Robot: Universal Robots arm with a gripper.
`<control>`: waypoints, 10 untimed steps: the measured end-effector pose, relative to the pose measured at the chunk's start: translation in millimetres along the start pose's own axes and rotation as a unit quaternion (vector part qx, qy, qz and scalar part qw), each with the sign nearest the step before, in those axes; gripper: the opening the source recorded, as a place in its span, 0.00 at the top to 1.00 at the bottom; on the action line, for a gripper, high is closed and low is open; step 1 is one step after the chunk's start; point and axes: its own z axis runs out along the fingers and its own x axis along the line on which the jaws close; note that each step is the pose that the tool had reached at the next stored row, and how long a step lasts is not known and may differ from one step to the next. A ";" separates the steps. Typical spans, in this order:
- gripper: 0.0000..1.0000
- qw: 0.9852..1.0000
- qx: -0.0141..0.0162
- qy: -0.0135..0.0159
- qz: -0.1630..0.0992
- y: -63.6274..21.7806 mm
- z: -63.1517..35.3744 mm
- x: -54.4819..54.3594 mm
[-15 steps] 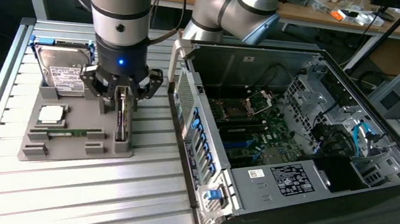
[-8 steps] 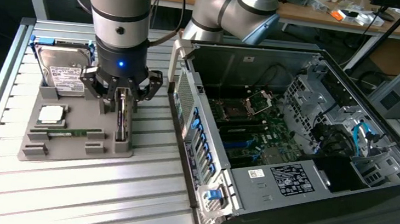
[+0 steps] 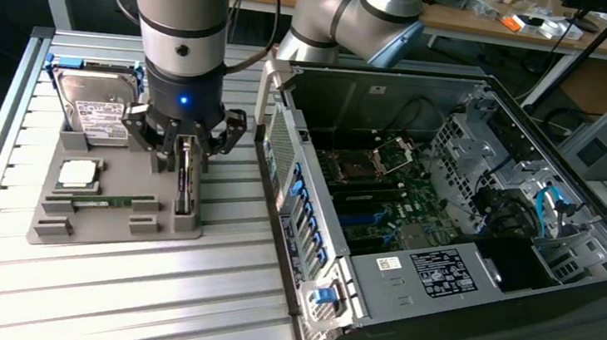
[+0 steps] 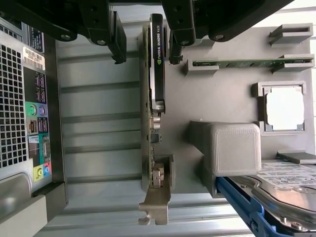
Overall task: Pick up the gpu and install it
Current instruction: 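Pick up the gpu and move the gpu toward the slot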
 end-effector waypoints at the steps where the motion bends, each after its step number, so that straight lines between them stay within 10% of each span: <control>1: 0.52 1.000 0.000 0.000 0.000 0.0 0.9 0.0; 10: 0.52 1.000 0.000 0.000 0.000 -0.2 5.1 0.1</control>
